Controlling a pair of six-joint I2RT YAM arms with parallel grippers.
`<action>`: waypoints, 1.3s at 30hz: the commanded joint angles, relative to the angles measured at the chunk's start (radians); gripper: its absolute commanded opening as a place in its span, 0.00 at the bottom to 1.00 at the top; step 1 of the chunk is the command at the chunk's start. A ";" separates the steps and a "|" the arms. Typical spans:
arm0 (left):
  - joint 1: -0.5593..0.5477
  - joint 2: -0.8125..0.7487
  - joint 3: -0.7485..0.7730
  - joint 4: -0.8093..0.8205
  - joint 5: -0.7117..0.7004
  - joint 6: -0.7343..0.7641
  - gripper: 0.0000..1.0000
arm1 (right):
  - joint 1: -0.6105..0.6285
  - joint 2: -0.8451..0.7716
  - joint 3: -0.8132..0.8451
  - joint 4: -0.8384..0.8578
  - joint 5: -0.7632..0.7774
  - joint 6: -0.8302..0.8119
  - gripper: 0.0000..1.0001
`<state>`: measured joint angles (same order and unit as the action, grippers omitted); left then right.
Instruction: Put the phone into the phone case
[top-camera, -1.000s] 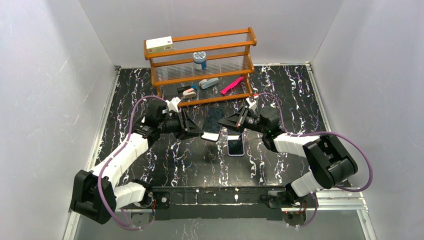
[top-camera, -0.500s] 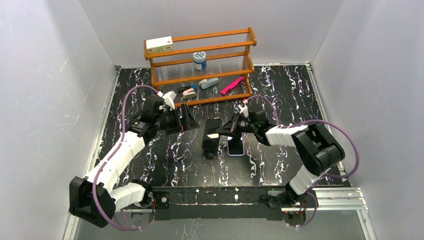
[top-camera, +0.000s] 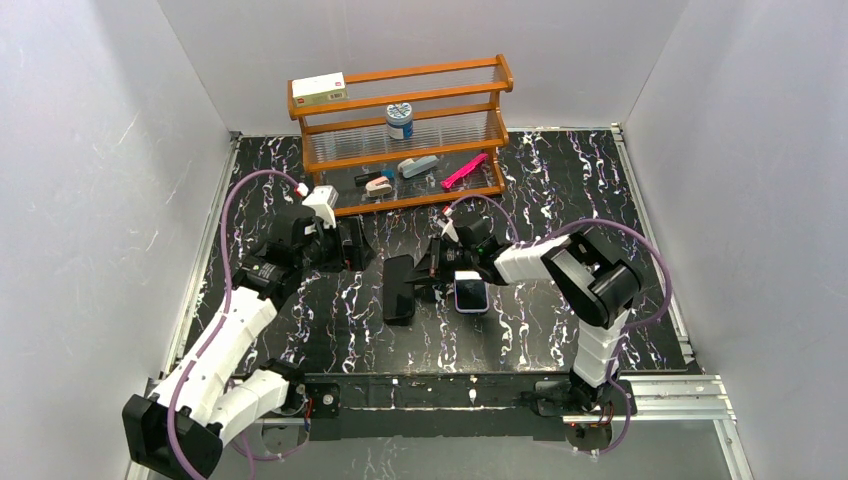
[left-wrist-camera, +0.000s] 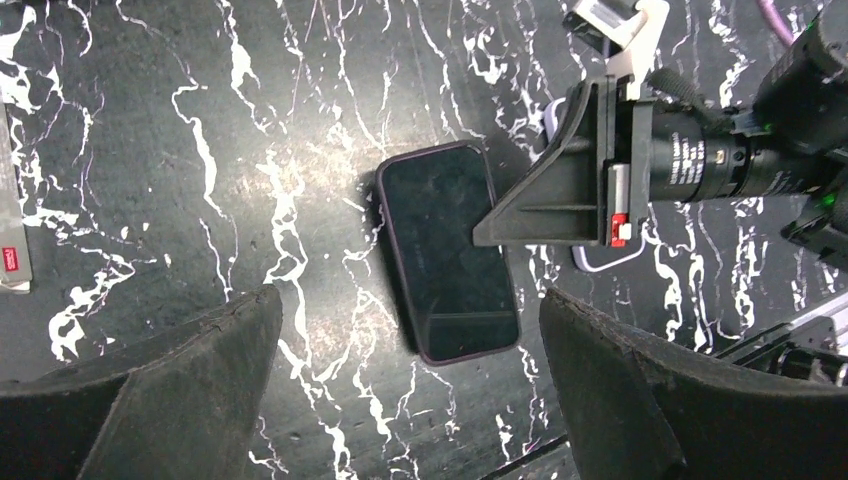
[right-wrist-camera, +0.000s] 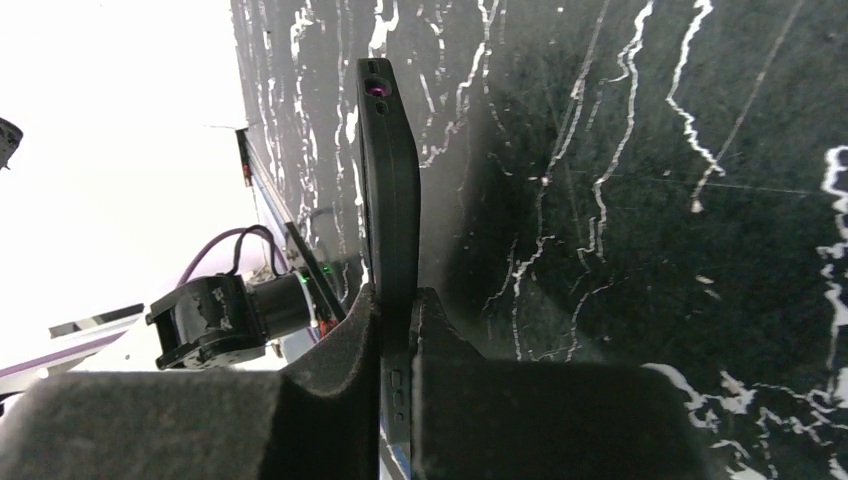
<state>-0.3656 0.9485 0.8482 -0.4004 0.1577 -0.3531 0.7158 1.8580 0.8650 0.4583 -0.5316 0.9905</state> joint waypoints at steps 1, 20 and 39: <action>0.002 -0.022 -0.029 -0.022 -0.026 0.034 0.98 | -0.002 0.021 0.049 -0.019 0.008 -0.035 0.12; 0.003 -0.006 -0.016 0.071 0.047 -0.107 0.98 | -0.010 -0.254 0.106 -0.383 0.229 -0.208 0.99; 0.003 -0.020 0.057 0.185 0.052 -0.234 0.98 | -0.012 -0.938 0.061 -0.761 0.698 -0.296 0.99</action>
<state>-0.3656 0.9672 0.8875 -0.2714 0.2031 -0.5549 0.7071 1.0035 0.9257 -0.2398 0.0669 0.7048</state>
